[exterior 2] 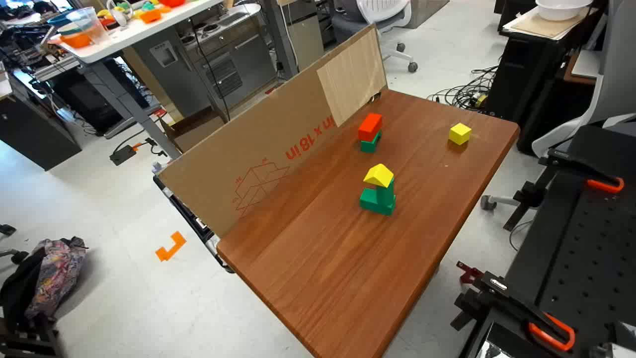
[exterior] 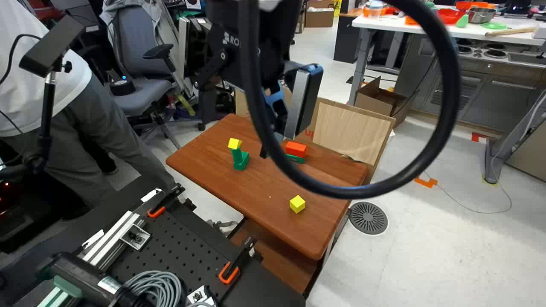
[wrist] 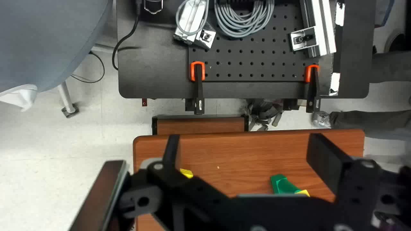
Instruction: Move the yellow block to the left
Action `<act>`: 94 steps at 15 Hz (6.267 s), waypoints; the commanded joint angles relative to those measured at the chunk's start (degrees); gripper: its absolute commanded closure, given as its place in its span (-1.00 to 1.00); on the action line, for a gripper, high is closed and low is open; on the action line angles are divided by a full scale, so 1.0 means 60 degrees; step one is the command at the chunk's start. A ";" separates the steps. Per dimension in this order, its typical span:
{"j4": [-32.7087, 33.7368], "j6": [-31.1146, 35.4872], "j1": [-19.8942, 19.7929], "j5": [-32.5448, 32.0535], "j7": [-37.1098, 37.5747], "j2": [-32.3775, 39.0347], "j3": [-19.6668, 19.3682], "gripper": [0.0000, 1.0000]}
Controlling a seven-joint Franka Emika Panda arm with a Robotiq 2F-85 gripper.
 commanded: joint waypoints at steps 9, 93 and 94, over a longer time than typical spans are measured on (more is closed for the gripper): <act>0.0010 -0.0006 -0.0233 0.0060 -0.0056 0.0027 0.0212 -1.00; 0.4158 0.5467 0.0311 -0.0507 0.5953 1.0213 0.1800 -1.00; 0.4219 0.5480 0.0328 -0.0518 0.5958 1.0283 0.1806 -1.00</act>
